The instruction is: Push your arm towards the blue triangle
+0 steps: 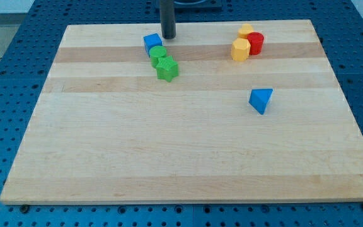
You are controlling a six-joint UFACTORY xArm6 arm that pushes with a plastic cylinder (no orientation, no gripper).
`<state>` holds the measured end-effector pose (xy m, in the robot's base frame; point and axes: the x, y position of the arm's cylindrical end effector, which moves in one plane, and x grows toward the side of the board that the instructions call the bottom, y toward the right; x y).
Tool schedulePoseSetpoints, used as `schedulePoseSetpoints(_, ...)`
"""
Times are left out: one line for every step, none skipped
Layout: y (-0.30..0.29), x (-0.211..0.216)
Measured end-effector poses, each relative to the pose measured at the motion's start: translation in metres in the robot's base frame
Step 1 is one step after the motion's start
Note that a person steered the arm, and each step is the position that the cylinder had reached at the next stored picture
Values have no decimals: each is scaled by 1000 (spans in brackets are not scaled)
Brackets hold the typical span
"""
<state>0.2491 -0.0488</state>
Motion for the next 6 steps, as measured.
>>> schedulePoseSetpoints(8,11)
schedulePoseSetpoints(15,8)
schedulePoseSetpoints(75,5)
schedulePoseSetpoints(117,59)
schedulePoseSetpoints(118,107)
schedulePoseSetpoints(162,128)
